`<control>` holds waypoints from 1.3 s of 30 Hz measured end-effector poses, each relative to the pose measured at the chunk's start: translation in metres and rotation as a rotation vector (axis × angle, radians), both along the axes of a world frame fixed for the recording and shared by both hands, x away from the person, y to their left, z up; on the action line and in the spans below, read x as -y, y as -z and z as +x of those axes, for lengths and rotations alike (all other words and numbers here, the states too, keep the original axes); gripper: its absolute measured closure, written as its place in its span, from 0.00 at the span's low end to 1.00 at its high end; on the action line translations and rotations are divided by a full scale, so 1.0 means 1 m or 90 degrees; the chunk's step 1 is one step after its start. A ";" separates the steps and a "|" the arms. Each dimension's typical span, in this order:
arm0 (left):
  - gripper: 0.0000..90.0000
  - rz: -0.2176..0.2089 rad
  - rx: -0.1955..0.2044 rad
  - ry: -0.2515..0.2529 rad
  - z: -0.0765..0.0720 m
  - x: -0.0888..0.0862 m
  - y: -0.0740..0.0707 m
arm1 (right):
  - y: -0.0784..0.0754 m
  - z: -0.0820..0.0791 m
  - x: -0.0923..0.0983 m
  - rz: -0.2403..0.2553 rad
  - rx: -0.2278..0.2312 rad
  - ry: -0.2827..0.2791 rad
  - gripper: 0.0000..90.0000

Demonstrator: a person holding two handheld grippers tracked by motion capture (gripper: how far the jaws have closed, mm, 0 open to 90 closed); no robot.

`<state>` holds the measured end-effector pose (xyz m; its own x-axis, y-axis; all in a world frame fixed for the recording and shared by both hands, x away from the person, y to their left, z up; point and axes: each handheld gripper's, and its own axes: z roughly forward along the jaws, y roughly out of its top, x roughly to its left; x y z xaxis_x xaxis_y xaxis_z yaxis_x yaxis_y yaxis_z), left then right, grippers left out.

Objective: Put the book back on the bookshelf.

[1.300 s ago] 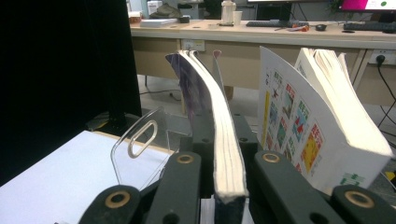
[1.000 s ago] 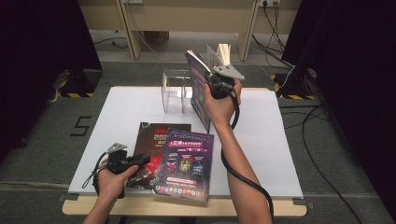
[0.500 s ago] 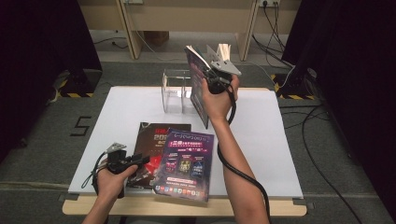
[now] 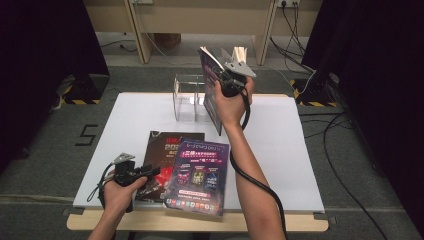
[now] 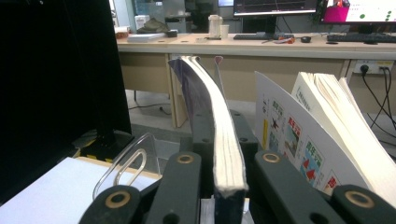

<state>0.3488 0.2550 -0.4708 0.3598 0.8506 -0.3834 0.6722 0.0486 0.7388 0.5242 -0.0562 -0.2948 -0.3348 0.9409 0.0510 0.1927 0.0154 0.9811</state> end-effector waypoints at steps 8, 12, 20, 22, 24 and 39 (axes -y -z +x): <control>0.60 0.000 0.000 0.000 0.000 0.000 0.000 | 0.000 0.006 -0.001 0.000 -0.001 0.004 0.94; 0.60 0.000 0.000 0.001 0.000 0.000 0.000 | 0.000 0.010 -0.004 0.005 -0.005 0.007 0.94; 0.60 -0.004 0.001 -0.001 0.000 -0.001 0.000 | -0.001 0.014 -0.006 0.009 -0.005 0.010 0.94; 0.60 -0.002 -0.001 0.001 0.000 -0.001 0.000 | -0.001 0.015 -0.006 0.010 -0.004 0.012 0.94; 0.60 -0.002 -0.001 0.001 0.000 -0.001 0.000 | -0.001 0.016 -0.006 0.014 -0.006 0.011 0.94; 0.60 0.000 -0.002 0.002 0.000 -0.001 0.001 | -0.003 0.026 -0.010 0.018 -0.003 0.021 0.94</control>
<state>0.3492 0.2563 -0.4717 0.3611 0.8495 -0.3846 0.6743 0.0471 0.7370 0.5506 -0.0466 -0.2918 -0.3032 0.9496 0.0790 0.1977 -0.0185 0.9801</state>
